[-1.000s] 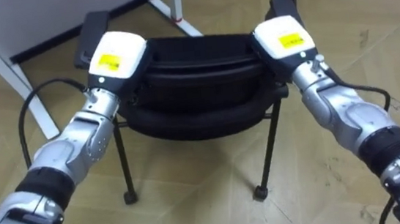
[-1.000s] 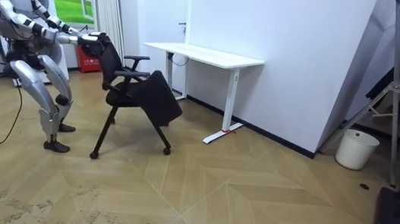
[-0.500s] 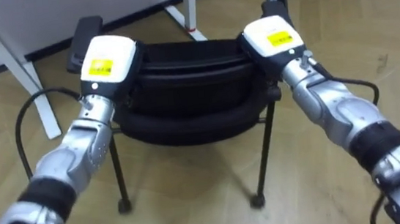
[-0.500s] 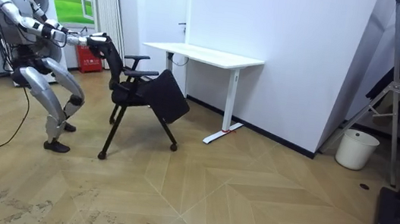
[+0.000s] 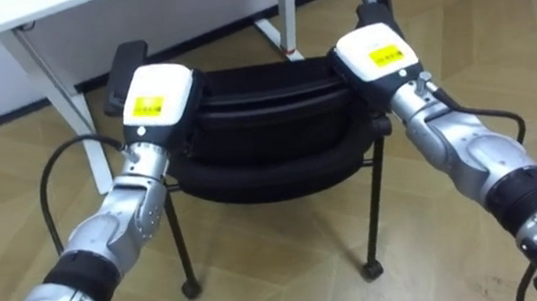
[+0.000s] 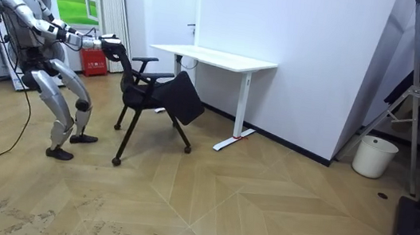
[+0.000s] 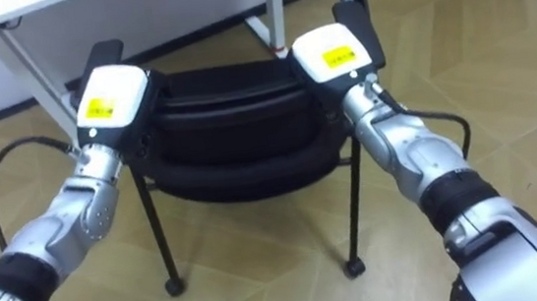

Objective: Push chair

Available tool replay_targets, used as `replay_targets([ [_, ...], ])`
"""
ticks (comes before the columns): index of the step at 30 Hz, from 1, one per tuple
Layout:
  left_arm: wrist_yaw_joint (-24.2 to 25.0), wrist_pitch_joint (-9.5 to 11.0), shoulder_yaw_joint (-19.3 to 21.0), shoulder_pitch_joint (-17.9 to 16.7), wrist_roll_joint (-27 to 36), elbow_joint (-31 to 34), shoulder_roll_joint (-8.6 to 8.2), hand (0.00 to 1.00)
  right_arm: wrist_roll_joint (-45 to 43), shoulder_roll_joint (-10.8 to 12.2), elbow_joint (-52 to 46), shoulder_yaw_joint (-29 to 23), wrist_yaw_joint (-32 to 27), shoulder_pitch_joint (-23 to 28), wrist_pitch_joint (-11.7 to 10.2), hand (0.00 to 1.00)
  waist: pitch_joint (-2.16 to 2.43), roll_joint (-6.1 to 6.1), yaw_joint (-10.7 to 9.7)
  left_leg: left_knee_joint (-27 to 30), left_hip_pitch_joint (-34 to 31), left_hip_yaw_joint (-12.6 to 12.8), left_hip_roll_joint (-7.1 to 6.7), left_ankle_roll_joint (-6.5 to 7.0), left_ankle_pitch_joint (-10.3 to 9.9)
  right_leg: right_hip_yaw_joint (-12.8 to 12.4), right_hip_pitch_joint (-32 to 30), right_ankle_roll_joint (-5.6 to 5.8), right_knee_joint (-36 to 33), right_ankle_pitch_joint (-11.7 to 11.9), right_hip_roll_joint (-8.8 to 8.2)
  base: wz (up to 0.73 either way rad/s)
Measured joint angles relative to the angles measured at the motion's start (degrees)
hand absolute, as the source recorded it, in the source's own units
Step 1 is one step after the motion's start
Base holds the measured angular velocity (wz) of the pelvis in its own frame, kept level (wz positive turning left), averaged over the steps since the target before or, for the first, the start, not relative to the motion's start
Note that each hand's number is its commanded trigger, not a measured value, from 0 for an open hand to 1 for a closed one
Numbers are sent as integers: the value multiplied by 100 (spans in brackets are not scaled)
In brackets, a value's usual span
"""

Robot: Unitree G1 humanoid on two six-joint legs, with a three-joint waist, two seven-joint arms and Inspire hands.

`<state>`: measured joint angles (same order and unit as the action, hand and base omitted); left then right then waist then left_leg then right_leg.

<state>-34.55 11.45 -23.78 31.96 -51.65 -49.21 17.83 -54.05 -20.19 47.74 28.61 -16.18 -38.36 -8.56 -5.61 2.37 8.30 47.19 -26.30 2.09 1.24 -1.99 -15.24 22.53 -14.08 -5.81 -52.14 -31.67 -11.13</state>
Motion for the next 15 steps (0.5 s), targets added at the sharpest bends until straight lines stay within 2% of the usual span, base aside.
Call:
replay_targets([
  [2,67,-9,-5,-12,-26,61,60,100,6,67,78,-13,-46,3,10,100,43,70,30,-27,-11,10,-4,18,-10,9,3,25,50,-13,2,5],
  [4,141,-20,13,-35,-86,131,99,100,21,123,84,-26,-52,27,9,100,84,152,136,-184,50,75,-11,92,-58,8,23,56,148,-21,-9,-3],
  [7,141,-20,45,-63,-156,133,108,100,17,193,113,-11,-105,59,21,100,106,234,250,-409,208,93,-100,98,-60,2,135,96,297,50,-50,-3],
  [8,137,-21,80,-76,-202,133,103,100,16,214,122,-4,-138,62,40,100,107,235,292,-452,261,94,-128,119,-91,12,182,144,323,74,-68,6],
  [9,105,-21,111,-80,-226,122,99,100,9,231,138,-3,-155,52,65,100,108,242,317,-448,274,78,-172,162,-204,6,178,182,203,79,-104,6],
  [10,33,-20,138,-78,-254,78,89,100,4,254,151,26,-160,19,100,100,106,237,341,-411,283,37,-220,164,-273,-52,36,369,-175,207,-184,8],
  [11,16,-18,150,-78,-259,74,89,100,0,271,154,39,-162,10,128,100,105,216,351,-359,284,36,-212,169,-320,-96,-46,412,-362,326,-208,7],
  [12,-2,-6,163,-71,-268,82,99,100,-1,298,136,51,-162,8,179,100,108,184,413,-238,288,-8,-160,153,-426,-227,-197,452,-693,573,-177,8],
  [13,-11,-2,165,-60,-274,84,111,100,5,311,133,50,-162,10,195,100,101,164,436,-185,288,-89,-128,146,-475,-233,-233,448,-815,684,-173,8],
  [14,-40,21,170,-42,-300,47,145,100,15,361,149,47,-176,10,238,100,83,128,496,-113,337,-173,-54,130,-563,-266,-318,465,-1043,914,-154,6],
  [15,-117,79,171,-11,-301,-57,167,100,14,401,187,54,-222,-4,301,100,29,53,530,-126,431,-293,-17,146,-594,-350,-504,503,-1311,1115,-120,0],
])
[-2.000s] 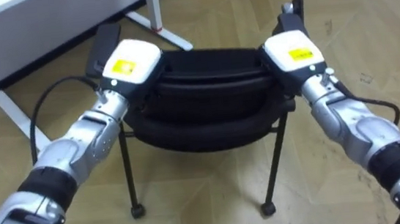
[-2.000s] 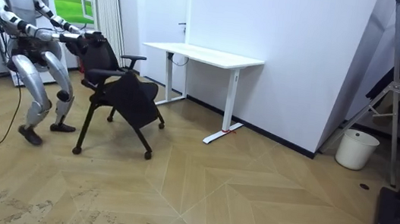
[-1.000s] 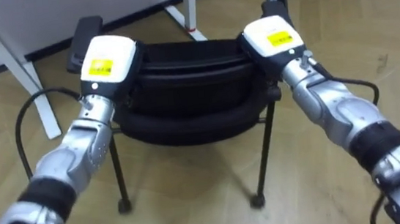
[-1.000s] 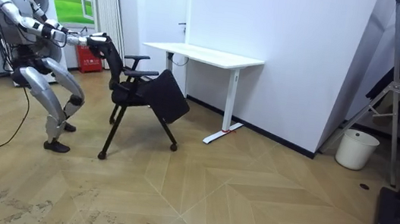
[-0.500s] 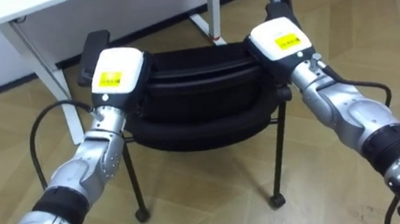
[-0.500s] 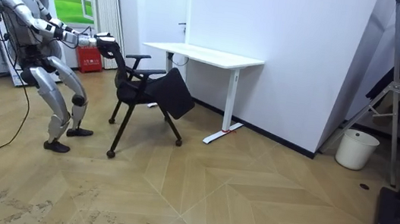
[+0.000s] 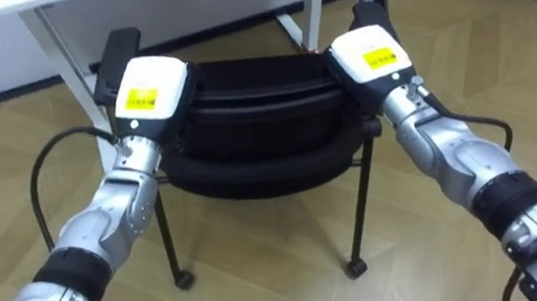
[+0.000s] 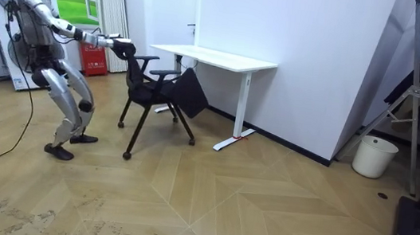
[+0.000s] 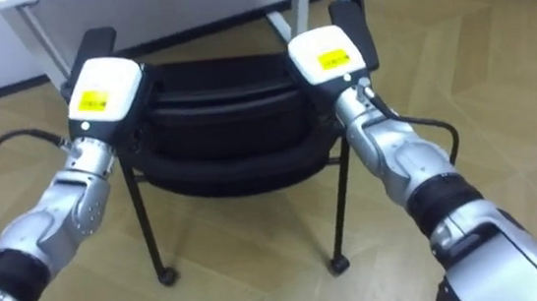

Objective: Push chair

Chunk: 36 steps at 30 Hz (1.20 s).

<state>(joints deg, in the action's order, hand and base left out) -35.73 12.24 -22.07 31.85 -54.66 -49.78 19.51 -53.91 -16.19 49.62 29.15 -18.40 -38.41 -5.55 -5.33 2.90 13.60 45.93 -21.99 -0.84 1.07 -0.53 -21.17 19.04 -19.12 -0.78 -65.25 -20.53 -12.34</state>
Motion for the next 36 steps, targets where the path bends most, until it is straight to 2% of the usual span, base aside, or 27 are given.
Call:
replay_targets([
  [1,-18,34,3,10,11,-42,26,100,-1,52,27,15,-34,-12,27,100,-2,-5,48,-32,36,-17,25,-15,-16,-115,-111,40,-26,-32,52,-5],
  [2,-45,52,60,26,19,-82,43,100,-1,90,30,49,-53,-53,36,100,-11,-26,102,-89,80,-102,41,-51,-43,-290,-374,115,138,-252,116,9],
  [3,-107,50,84,27,27,-105,89,100,-3,156,54,99,-55,-133,74,100,-36,-71,99,-134,116,-261,59,-101,-57,-378,-582,117,592,-300,154,19],
  [5,-122,52,88,27,53,-96,194,100,-12,249,132,112,-54,-227,68,100,-25,-40,101,-144,159,-430,114,-255,-123,-615,-809,149,1672,-172,211,45],
  [6,-127,21,121,14,58,-95,188,100,-13,303,172,109,-32,-258,69,100,8,17,98,-129,204,-551,177,-382,-186,-637,-885,73,1865,201,211,53],
  [7,-143,28,162,3,58,-85,210,100,-24,320,169,102,-8,-296,60,100,48,79,187,-112,252,-619,214,-558,-220,-607,-777,-194,1869,371,354,38],
  [10,-157,20,258,5,58,-82,136,100,-47,294,182,112,122,-457,50,100,28,-23,281,-175,285,-733,375,-661,-194,-384,-637,-466,1883,263,461,25],
  [13,-175,-133,285,-2,58,-43,-7,100,-65,228,337,122,190,-618,-57,100,6,7,359,-393,437,-690,435,-765,-116,-297,-568,-543,1881,133,459,18],
  [16,-217,-200,270,-46,58,77,-27,100,-64,122,266,112,206,-604,-108,100,2,16,348,-381,456,-514,528,-767,-95,-203,-497,-495,1849,-74,459,16],
  [17,-227,-253,262,-51,56,122,-30,100,-82,118,255,81,254,-605,-123,100,2,23,323,-203,409,-511,566,-760,-90,-159,-449,-504,1833,-160,515,14],
  [18,-226,-279,235,-49,46,149,-23,100,-104,125,263,39,283,-588,-143,100,5,5,320,227,248,-480,657,-649,-24,-155,-380,-520,1810,-222,582,15],
  [19,-225,-352,139,-49,46,151,-19,100,-104,143,297,9,316,-535,-163,100,6,-12,327,845,55,-464,737,-489,174,-166,-271,-540,1767,-301,677,11],
  [20,-220,-367,74,-51,50,133,-18,100,-103,148,322,-23,320,-483,-195,100,2,-17,325,1153,-44,-474,750,-441,327,-149,-191,-541,1723,-361,681,18],
  [22,-221,-423,-189,-82,161,60,-29,100,-96,149,334,-119,321,-254,-268,100,0,-41,317,1996,-349,-493,752,-311,1051,-132,100,-526,1635,-533,679,23],
  [24,-220,-445,-361,-244,270,19,-55,100,-102,149,319,-136,328,-20,-338,100,16,-100,276,2791,-742,-532,718,-287,2449,-152,470,-509,1625,-683,684,16],
  [25,-220,-445,-371,-277,270,-1,-62,100,-103,151,318,-136,336,21,-354,100,13,-103,276,2895,-810,-513,721,-242,2801,-156,547,-527,1627,-696,677,7],
  [26,-212,-442,-387,-316,274,-41,-100,100,-100,151,322,-135,347,87,-371,100,6,-98,277,3009,-895,-457,718,-134,3331,-162,731,-504,1626,-714,638,10],
  [27,-183,-438,-400,-351,273,-79,-143,100,-113,147,318,-135,343,166,-380,100,6,-111,244,3021,-851,-417,714,-130,3523,-177,869,-484,1646,-756,616,15],
  [28,-179,-430,-402,-362,273,-90,-159,100,-139,138,311,-135,338,188,-392,100,-2,-113,213,3011,-820,-386,715,-123,3534,-181,924,-481,1649,-767,600,35],
  [29,-157,-429,-395,-382,273,-95,-197,100,-161,96,293,-131,295,222,-435,100,-45,-48,105,2966,-804,-359,653,-91,3304,-181,990,-471,1639,-796,522,65],
  [30,-147,-429,-382,-381,273,-94,-259,100,-161,20,254,-123,286,227,-456,100,-56,-60,-68,2663,-850,-238,569,-140,2397,-194,1011,-437,1639,-825,485,70],
  [31,-142,-432,-376,-372,273,-92,-306,100,-161,6,214,-124,286,234,-466,100,-65,-76,-150,2392,-846,-130,531,-136,2032,-231,1010,-393,1633,-854,475,60],
  [32,-138,-438,-360,-371,270,-90,-391,100,-160,-157,196,-128,277,235,-506,100,-60,-126,-270,1692,-811,-4,395,-203,1652,-280,999,-320,1621,-893,444,9],
  [33,-139,-430,-358,-372,270,-75,-449,100,-160,-208,170,-127,233,234,-544,100,-57,-185,-250,814,-687,83,294,-304,1478,-382,970,-264,1613,-913,436,-18],
  [34,-138,-415,-357,-371,271,-46,-456,100,-160,-242,167,-127,194,230,-563,100,-48,-228,-237,-81,-560,115,193,-336,1458,-473,949,-203,1602,-939,441,-37],
  [35,-134,-410,-357,-371,271,-31,-454,100,-159,-251,167,-128,179,230,-562,100,-39,-240,-239,-446,-513,133,163,-335,1458,-507,942,-171,1592,-966,441,-38],
  [36,-105,-418,-360,-365,271,31,-419,100,-140,-257,168,-133,144,231,-555,100,-35,-220,-241,-737,-443,156,97,-226,1549,-615,897,-91,1539,-1038,430,-34],
])
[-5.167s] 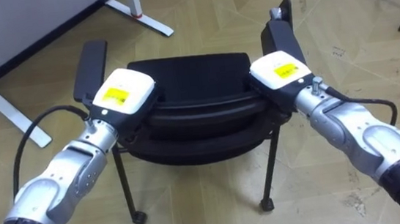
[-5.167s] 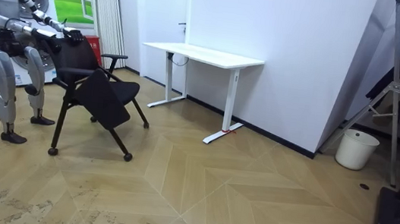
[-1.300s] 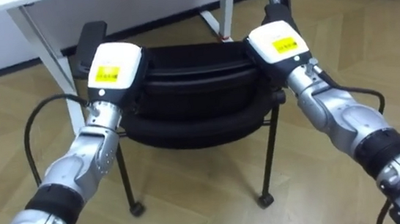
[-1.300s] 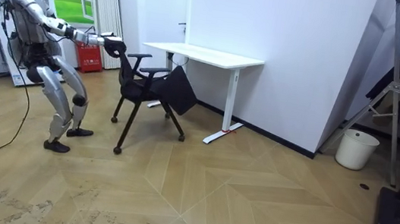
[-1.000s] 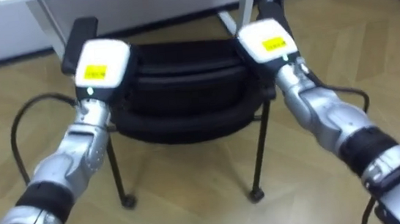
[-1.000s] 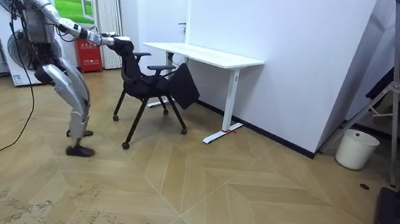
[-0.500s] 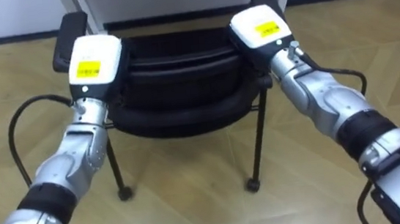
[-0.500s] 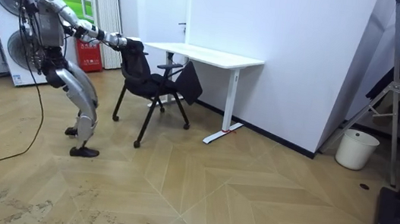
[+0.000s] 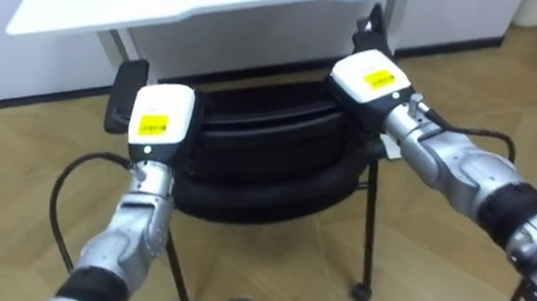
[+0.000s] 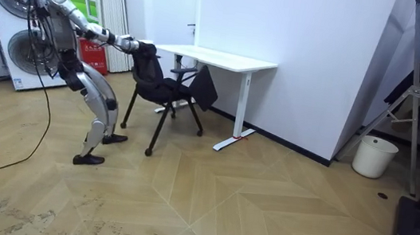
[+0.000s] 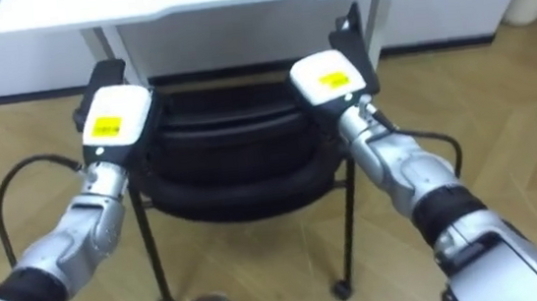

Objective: Push chair

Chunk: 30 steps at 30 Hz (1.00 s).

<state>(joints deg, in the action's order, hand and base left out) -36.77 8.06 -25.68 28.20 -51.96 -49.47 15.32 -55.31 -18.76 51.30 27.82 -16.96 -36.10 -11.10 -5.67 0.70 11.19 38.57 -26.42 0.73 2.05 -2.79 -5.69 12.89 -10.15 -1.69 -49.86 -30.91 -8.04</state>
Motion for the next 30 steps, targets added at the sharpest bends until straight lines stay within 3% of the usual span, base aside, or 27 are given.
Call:
replay_targets([
  [1,19,2,-1,19,0,25,40,100,1,29,1,-3,-34,0,28,100,35,3,-21,3,36,75,-51,106,-61,-65,0,165,30,-15,-44,-28],
  [3,62,13,-14,113,0,47,88,100,6,36,-17,-53,-105,-1,38,100,27,79,-87,-32,53,107,-157,201,-120,-87,18,313,149,48,-99,-11],
  [5,109,12,-22,174,-1,66,111,100,64,34,-41,-56,-123,-7,70,100,47,97,-105,-2,38,119,-203,274,-163,-152,29,385,273,104,-97,-16],
  [11,298,26,-6,359,-10,206,243,100,83,48,-248,-166,-135,11,211,100,105,215,-207,138,-107,271,-251,589,-327,-230,-18,489,442,153,-221,-8],
  [17,616,6,39,320,-94,549,403,100,156,51,-342,-170,-24,40,247,100,223,463,-156,103,-123,484,-302,745,-519,-374,-56,618,599,151,-364,-13],
  [20,741,-30,42,302,-170,644,383,100,245,29,-336,-170,-55,130,249,100,219,612,-167,87,18,524,-474,793,-635,-402,94,709,630,92,-524,0],
  [23,761,-16,39,226,-221,667,363,100,296,43,-341,-149,-87,230,279,100,253,703,-126,178,148,451,-681,851,-822,-405,136,753,355,94,-631,-12],
  [24,744,-14,52,223,-221,664,368,100,297,71,-340,-146,-110,228,340,100,209,632,-68,298,165,383,-669,861,-914,-407,-34,634,-165,339,-638,-25],
  [25,743,-9,51,224,-222,664,368,100,297,79,-352,-146,-122,229,348,100,192,605,-71,343,170,335,-667,857,-946,-417,-114,600,-383,488,-632,-6],
  [27,720,18,51,244,-250,656,378,100,337,139,-318,-148,-124,251,347,100,157,544,-154,497,202,124,-664,832,-1060,-470,-420,493,-1090,1082,-578,25],
  [29,648,87,22,309,-262,527,375,100,347,139,-260,-150,-172,245,345,100,129,495,-160,519,221,-60,-673,810,-1087,-496,-586,439,-1300,1369,-477,12],
  [30,581,99,25,332,-261,513,394,100,347,137,-267,-149,-244,230,345,100,93,419,-133,526,208,-247,-702,798,-1090,-522,-635,403,-1309,1461,-360,-6],
])
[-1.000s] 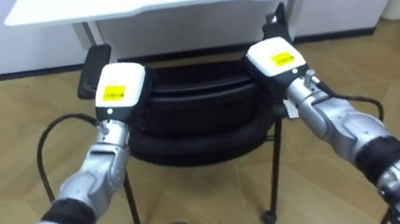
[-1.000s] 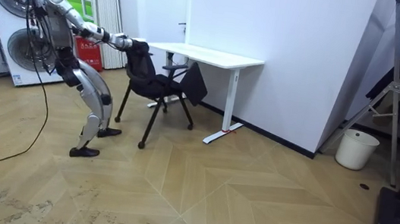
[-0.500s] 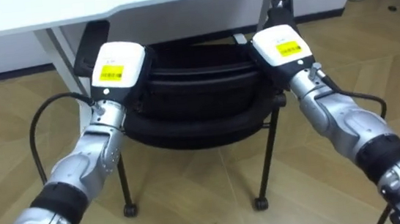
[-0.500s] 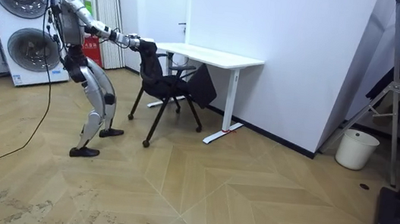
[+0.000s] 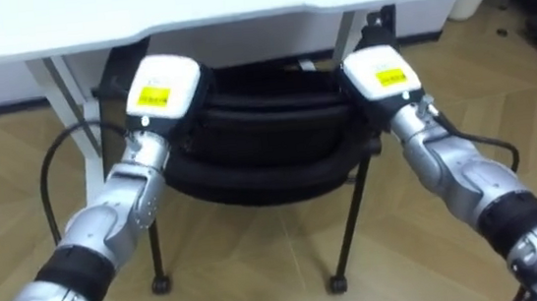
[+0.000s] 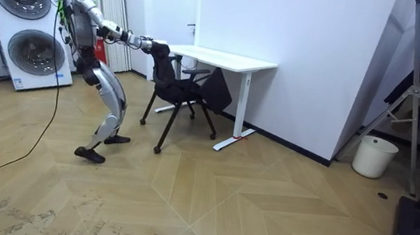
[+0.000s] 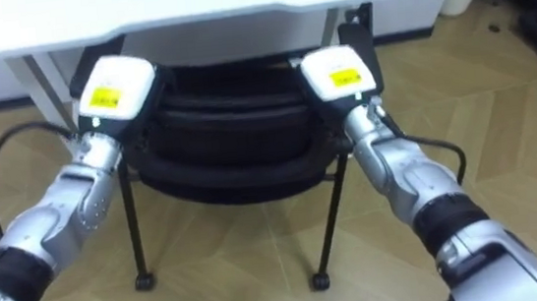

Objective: Push chair

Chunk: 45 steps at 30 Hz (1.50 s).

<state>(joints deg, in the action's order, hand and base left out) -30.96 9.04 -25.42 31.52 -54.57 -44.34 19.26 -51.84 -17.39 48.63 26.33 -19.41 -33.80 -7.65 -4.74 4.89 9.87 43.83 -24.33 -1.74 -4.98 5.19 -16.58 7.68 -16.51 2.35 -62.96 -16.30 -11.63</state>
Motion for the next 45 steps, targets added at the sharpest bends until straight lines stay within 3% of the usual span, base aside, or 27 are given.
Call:
replay_targets([
  [1,-38,17,6,7,4,-2,27,100,0,-9,-10,3,-31,-20,1,100,-17,-37,20,-4,-7,-127,-38,-9,3,-15,-30,-11,13,0,56,-30],
  [2,-142,42,52,6,34,-16,78,100,-12,13,-7,40,-60,-119,3,100,-60,-125,34,-13,-6,-433,-146,-34,11,-63,-99,-13,134,-88,242,-49],
  [4,-259,76,227,7,32,-62,103,100,-133,110,-54,60,-62,-272,102,100,-73,-229,131,-141,8,-1043,-236,-189,88,61,-377,-127,644,-387,675,-34],
  [5,-289,91,229,17,32,-91,131,100,-168,135,-49,66,-62,-295,122,100,-73,-244,114,-194,34,-1254,-285,-243,121,83,-412,-132,877,-421,800,18],
  [6,-393,129,227,52,23,-203,158,100,-178,161,-25,113,-71,-337,148,100,-73,-244,85,-290,87,-1607,-353,-325,189,18,-462,-150,1506,-442,1028,38],
  [8,-486,132,221,116,-4,-324,151,100,-168,193,-21,117,-97,-343,160,100,-63,-152,-8,-283,100,-1902,-450,-487,165,-232,-487,-212,2418,-369,1118,68],
  [9,-515,126,215,140,-5,-384,126,100,-151,225,-15,120,-101,-346,187,100,-50,-106,-20,-117,35,-1908,-482,-607,102,-61,-446,-387,2296,-275,1063,63],
  [10,-518,123,222,140,-5,-387,110,100,-144,240,-12,120,-95,-345,192,100,-46,-104,-18,-18,-1,-1808,-434,-635,60,82,-424,-487,2240,-241,1016,48],
  [12,-506,48,213,177,-26,-345,10,100,-60,197,-4,117,-91,-346,214,100,-46,-108,-89,167,-115,-1260,-104,-609,-35,548,-333,-712,2100,-377,955,57],
  [14,-504,-27,224,216,-28,-337,-43,100,-31,169,26,121,-89,-417,214,100,-48,-102,-68,133,-120,-1019,71,-623,-36,640,-340,-831,2112,-405,985,29],
  [19,-504,-35,292,213,5,-337,-76,100,-32,131,35,206,-82,-552,244,100,-57,-43,-16,-137,-76,-935,134,-744,35,737,-336,-1065,2106,-490,962,10],
  [22,-438,-64,288,215,8,-283,-78,100,-32,124,41,217,-78,-561,254,100,-71,-11,-51,-212,-22,-941,141,-772,51,837,-253,-1130,2136,-550,944,20],
  [28,-400,-125,285,217,8,-242,-96,100,-37,111,46,221,-76,-592,265,100,-80,-14,-80,-211,1,-936,175,-776,53,990,-134,-1199,2208,-615,953,16],
  [31,-364,-161,279,217,26,-202,-107,100,-56,86,36,215,-72,-614,258,100,-93,-33,-139,-208,-13,-666,259,-773,55,1097,-79,-1227,2197,-682,915,22],
  [33,-351,-236,266,222,24,-190,-185,100,-50,11,23,219,-60,-616,218,100,-100,-39,-244,-116,-21,-500,280,-771,55,1256,-54,-1233,2085,-799,761,39],
  [34,-351,-257,268,225,25,-190,-216,100,-50,-14,18,219,-52,-619,216,100,-107,-54,-280,-57,-35,-391,339,-755,44,1306,-35,-1240,2054,-824,729,35],
  [36,-342,-283,262,216,30,-198,-313,100,-44,-116,35,224,-37,-601,140,100,-186,-172,-405,345,-56,68,624,-641,-32,1623,178,-1235,2036,-923,657,37],
  [37,-345,-283,260,205,30,-198,-315,100,-44,-118,35,219,-37,-585,134,100,-190,-181,-424,432,-51,142,705,-600,-67,1672,224,-1228,2044,-952,644,40],
  [39,-362,-310,241,215,30,-197,-328,100,-22,-144,19,209,-43,-565,132,100,-184,-174,-697,399,9,270,998,-624,-102,1986,367,-1150,2039,-1011,455,62],
  [40,-369,-327,227,227,37,-197,-341,100,-18,-165,17,209,-46,-568,132,100,-181,-173,-748,312,51,310,1047,-653,-111,2012,357,-1127,2014,-1016,407,57],
  [41,-386,-365,222,236,41,-197,-386,100,-18,-199,11,206,-61,-574,133,100,-178,-179,-818,73,127,379,1018,-739,-129,2018,336,-1072,1988,-1019,331,29],
  [42,-376,-378,214,255,41,-199,-431,100,-23,-227,19,196,-83,-572,131,100,-177,-177,-823,-60,169,470,995,-742,-125,2005,331,-1022,1989,-1012,289,19],
  [45,-368,-388,198,264,41,-198,-425,100,-26,-228,22,191,-106,-568,129,100,-173,-170,-831,-69,181,391,895,-737,-125,1930,319,-938,1977,-1029,261,4],
])
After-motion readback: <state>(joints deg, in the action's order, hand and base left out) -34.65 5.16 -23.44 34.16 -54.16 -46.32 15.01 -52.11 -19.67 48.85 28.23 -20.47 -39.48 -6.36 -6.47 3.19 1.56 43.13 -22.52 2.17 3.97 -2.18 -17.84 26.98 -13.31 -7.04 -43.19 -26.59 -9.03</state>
